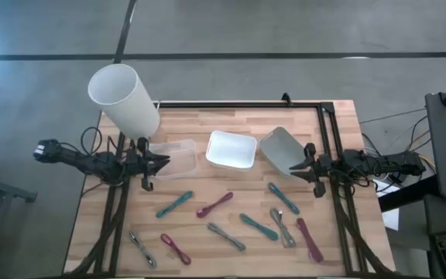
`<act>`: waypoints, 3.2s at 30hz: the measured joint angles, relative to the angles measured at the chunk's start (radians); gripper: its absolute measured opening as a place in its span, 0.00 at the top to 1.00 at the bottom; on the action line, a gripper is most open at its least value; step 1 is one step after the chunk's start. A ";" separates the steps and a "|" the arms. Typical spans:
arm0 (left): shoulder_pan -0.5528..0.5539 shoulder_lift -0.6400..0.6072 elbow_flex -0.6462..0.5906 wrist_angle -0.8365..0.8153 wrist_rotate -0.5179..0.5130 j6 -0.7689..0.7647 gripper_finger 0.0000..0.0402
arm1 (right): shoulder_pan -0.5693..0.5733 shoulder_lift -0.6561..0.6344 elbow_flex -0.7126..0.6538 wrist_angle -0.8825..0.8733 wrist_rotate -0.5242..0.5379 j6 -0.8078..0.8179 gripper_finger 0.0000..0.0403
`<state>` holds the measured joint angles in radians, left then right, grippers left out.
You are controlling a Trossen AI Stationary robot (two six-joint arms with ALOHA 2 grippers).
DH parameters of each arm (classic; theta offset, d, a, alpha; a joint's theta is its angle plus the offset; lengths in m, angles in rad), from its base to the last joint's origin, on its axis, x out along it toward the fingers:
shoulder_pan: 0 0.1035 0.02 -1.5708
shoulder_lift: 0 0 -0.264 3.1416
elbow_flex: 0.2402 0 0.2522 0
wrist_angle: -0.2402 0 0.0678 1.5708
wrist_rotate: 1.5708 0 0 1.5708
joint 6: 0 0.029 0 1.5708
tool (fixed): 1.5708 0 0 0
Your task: Pick & Place USB Port
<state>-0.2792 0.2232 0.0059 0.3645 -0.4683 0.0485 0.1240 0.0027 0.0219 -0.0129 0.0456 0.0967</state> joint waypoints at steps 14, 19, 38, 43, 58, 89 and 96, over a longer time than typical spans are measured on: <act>0.000 0.000 0.000 0.000 0.000 0.000 0.85 | 0.000 0.000 0.000 0.000 0.000 0.000 0.78; 0.000 0.000 0.000 0.000 0.000 0.000 0.85 | 0.000 0.000 0.000 0.000 0.000 0.000 0.80; 0.000 0.000 0.000 0.000 0.000 -0.003 0.85 | 0.000 0.000 0.000 0.019 0.006 -0.046 0.80; 0.000 0.000 0.000 0.000 0.000 -0.003 0.85 | 0.000 0.000 0.000 0.017 0.006 -0.040 0.78; 0.001 0.000 0.000 0.026 0.005 -0.081 0.85 | 0.000 0.000 0.000 0.057 0.008 -0.003 0.83; -0.005 0.447 0.556 -0.354 0.035 -0.131 0.62 | 0.000 0.544 0.294 0.227 0.035 -0.082 0.60; -0.049 0.658 0.741 -0.538 0.097 -0.160 0.62 | 0.000 0.700 0.337 0.227 0.035 -0.079 0.60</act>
<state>-0.3278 0.8816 0.7474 -0.1735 -0.3710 -0.1119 0.1242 0.7024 0.3588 0.2138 0.0811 0.0181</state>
